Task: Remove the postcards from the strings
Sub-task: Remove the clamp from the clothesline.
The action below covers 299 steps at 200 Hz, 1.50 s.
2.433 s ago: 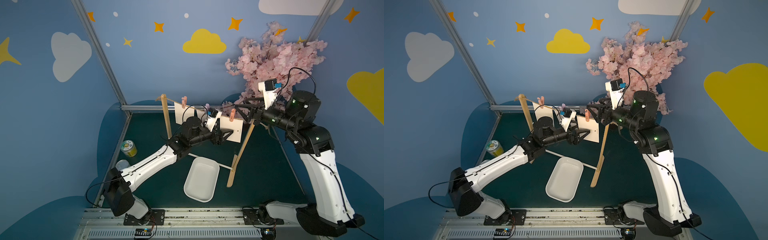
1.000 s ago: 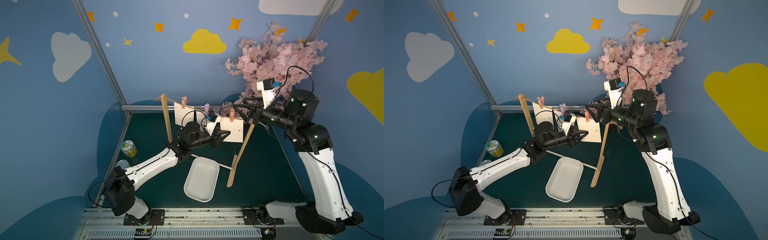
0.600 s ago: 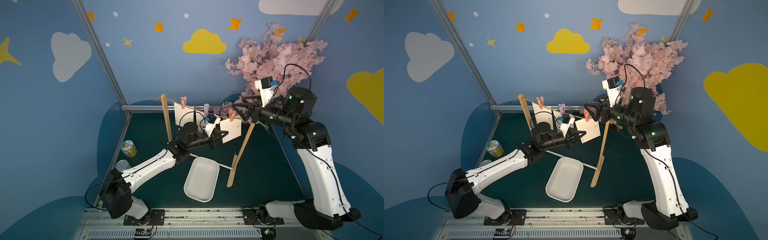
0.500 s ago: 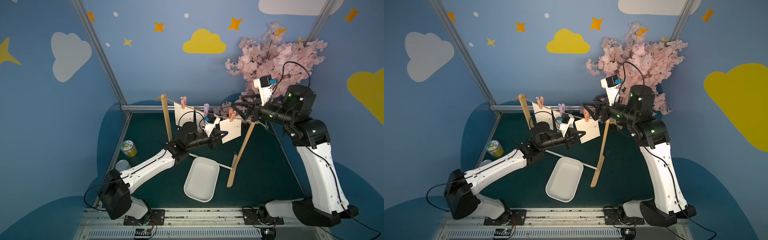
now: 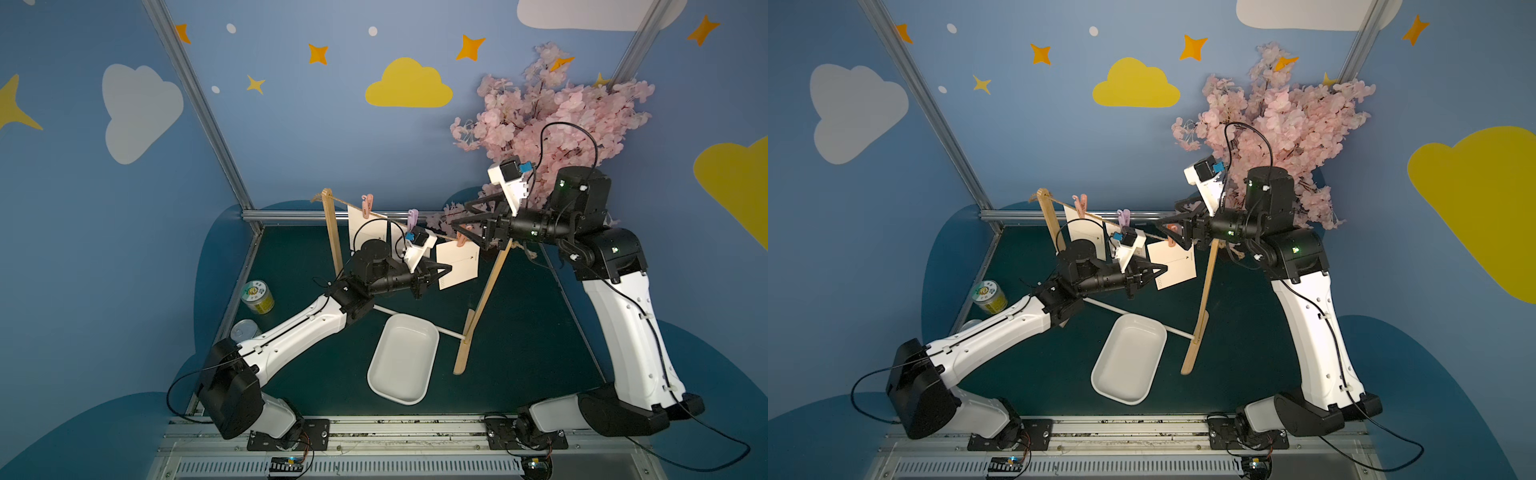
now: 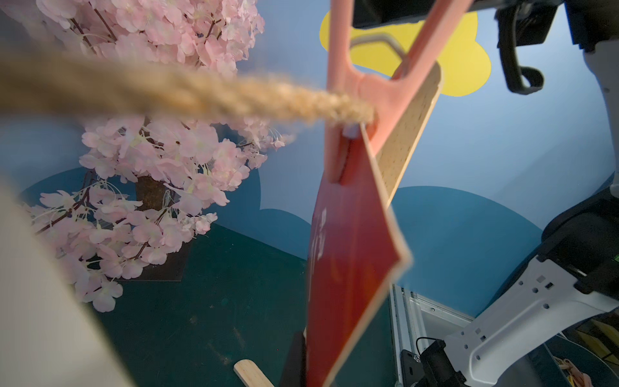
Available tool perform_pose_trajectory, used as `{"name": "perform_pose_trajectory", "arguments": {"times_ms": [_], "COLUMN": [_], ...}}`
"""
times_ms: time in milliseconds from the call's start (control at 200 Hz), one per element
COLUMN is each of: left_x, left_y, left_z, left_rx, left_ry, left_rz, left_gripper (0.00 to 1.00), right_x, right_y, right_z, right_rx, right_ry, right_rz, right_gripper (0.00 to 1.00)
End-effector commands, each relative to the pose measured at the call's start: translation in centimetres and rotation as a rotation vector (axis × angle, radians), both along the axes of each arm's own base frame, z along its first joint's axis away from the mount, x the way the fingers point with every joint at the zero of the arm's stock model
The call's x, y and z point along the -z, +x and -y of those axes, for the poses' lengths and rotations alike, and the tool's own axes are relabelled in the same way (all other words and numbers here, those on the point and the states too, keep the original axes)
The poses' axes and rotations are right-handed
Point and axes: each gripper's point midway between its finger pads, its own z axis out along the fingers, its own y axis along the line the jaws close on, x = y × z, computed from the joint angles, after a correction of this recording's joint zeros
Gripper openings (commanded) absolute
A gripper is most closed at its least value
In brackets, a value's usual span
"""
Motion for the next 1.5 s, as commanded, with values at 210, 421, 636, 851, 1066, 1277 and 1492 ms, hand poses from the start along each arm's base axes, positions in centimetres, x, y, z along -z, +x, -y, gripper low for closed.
{"name": "perform_pose_trajectory", "arguments": {"times_ms": [210, 421, 636, 851, 1066, 1277, 1492], "left_x": [-2.7, -2.7, -2.6, -2.3, -2.2, -2.0, -2.1], "left_y": [-0.3, -0.2, -0.2, -0.3, -0.5, -0.6, -0.9], "left_z": [-0.8, -0.8, -0.6, -0.5, -0.4, -0.3, -0.3], "left_rx": [0.035, 0.048, 0.064, 0.075, 0.095, 0.107, 0.124], "left_ry": [-0.03, -0.028, -0.022, -0.016, -0.007, -0.001, 0.002], "left_rz": [0.028, 0.025, 0.016, 0.009, 0.002, -0.004, -0.006], "left_gripper": [0.03, 0.03, 0.03, 0.03, 0.03, 0.03, 0.03], "right_x": [1.1, 1.7, 2.1, 2.4, 2.5, 2.5, 2.1], "right_y": [-1.8, -1.6, -1.4, -1.6, -1.8, -1.6, -1.3], "right_z": [-0.9, -1.2, -1.7, -1.9, -2.0, -2.1, -1.5], "right_rx": [-0.13, -0.151, -0.173, -0.204, -0.224, -0.235, -0.24], "right_ry": [-0.019, -0.024, -0.024, -0.024, -0.023, -0.023, -0.005], "right_rz": [-0.01, -0.027, -0.039, -0.047, -0.041, -0.035, -0.036], "right_gripper": [0.77, 0.77, 0.72, 0.62, 0.59, 0.61, 0.62]}}
